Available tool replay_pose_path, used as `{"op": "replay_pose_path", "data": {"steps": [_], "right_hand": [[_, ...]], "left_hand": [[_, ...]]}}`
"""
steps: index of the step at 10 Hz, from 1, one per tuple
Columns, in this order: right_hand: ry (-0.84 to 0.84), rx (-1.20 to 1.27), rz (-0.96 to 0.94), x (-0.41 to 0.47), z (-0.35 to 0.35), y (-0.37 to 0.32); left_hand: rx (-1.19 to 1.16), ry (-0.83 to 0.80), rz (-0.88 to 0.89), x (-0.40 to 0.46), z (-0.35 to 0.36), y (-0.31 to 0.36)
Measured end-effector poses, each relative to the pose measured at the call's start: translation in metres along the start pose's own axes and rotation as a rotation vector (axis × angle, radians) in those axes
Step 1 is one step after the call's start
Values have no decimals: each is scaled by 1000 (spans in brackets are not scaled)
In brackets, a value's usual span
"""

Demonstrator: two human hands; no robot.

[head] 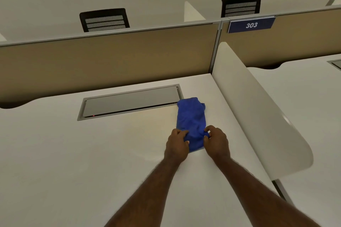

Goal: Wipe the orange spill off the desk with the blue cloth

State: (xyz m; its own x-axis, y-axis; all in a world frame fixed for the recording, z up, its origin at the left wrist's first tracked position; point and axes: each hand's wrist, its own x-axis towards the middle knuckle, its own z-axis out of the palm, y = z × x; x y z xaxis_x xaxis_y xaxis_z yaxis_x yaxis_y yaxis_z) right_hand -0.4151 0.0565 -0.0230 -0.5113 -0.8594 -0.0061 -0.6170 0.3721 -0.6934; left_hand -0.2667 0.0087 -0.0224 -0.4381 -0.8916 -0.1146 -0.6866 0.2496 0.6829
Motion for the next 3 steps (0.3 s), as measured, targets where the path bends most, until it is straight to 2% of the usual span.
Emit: {"op": "replay_pose_path", "data": {"steps": [2, 3], "right_hand": [[75, -14, 89, -8, -10, 4], [110, -167, 57, -18, -7, -2]], "left_hand": [[-289, -7, 26, -8, -5, 7], [-438, -33, -33, -16, -13, 0]]}}
